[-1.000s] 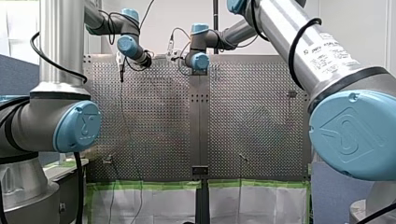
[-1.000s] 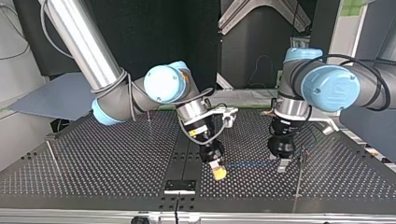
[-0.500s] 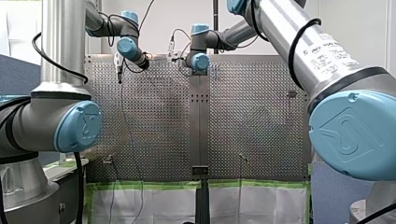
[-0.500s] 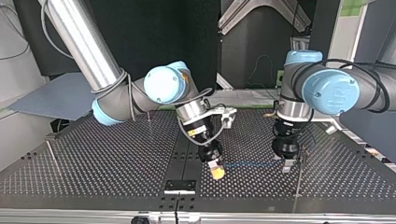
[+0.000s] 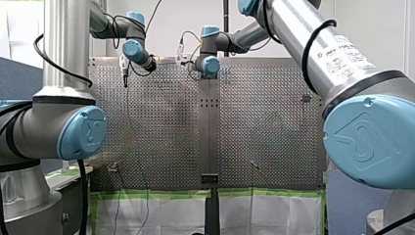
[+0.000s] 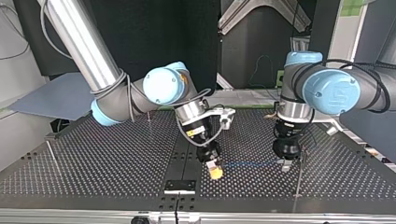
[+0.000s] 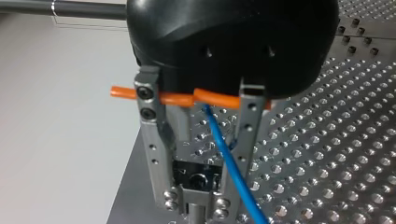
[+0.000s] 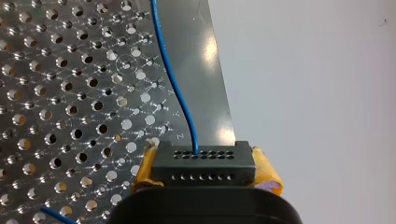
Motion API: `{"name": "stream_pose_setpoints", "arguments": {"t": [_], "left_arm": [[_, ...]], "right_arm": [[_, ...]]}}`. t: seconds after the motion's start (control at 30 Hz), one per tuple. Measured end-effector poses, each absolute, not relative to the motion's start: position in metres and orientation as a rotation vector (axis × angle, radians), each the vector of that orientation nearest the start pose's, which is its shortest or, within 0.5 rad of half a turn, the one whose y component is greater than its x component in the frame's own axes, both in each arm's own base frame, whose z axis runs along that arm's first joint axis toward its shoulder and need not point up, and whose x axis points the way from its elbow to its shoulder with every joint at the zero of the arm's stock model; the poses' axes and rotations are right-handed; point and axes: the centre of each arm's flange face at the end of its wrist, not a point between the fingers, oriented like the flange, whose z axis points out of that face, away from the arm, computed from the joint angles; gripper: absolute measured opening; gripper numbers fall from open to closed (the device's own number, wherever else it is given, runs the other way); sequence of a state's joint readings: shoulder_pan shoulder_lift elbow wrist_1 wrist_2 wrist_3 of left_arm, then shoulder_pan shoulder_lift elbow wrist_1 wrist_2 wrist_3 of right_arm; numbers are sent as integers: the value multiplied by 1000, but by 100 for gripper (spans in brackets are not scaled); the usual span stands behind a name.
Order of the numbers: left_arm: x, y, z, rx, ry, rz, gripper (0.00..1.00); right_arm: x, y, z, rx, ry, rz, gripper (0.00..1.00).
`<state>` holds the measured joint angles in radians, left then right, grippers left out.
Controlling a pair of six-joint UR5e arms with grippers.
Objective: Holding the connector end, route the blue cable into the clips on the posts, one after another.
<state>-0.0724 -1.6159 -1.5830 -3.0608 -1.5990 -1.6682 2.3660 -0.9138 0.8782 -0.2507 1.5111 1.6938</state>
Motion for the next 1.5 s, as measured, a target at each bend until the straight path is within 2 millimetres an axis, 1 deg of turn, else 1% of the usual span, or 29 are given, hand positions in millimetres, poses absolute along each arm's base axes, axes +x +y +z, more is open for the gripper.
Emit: {"name": "stream_pose_setpoints", "arguments": {"t": [0.03, 0.07, 0.1, 0.13, 0.17, 0.2, 0.27, 0.3, 0.87, 1.2, 1.43, 1.5], "left_arm": [[502, -167, 467, -42, 1547, -113, 29], [502, -167, 467, -43, 1547, -113, 29], [502, -167, 467, -44, 1546, -113, 20], [502, -166, 467, -45, 1546, -113, 14], [502, -166, 468, -45, 1546, -112, 14], [502, -166, 468, -45, 1546, -112, 7], [502, -166, 467, -45, 1546, -113, 7], [502, -166, 468, -45, 1546, -113, 0], [503, -165, 467, -45, 1545, -115, 0], [504, -169, 463, -41, 1554, -121, 0], [504, -171, 461, -40, 1560, -122, 0], [505, -172, 458, -38, 1567, -123, 0]], "right_arm": [[651, -444, 445, -2053, 892, -2852, 0], [650, -444, 445, -2053, 893, -2853, 0], [650, -444, 445, -2054, 894, -2852, 0], [650, -444, 445, -2055, 894, -2851, 0], [650, -445, 444, -2056, 895, -2850, 0], [650, -444, 444, -2058, 896, -2848, 0], [650, -444, 444, -2061, 897, -2844, 0], [650, -444, 443, -2063, 898, -2842, 0], [649, -446, 440, -2073, 911, -2832, 0], [644, -452, 432, -2099, 936, -2813, 0], [642, -455, 430, -2101, 945, -2810, 0], [642, -455, 429, -2104, 947, -2806, 0]]}}
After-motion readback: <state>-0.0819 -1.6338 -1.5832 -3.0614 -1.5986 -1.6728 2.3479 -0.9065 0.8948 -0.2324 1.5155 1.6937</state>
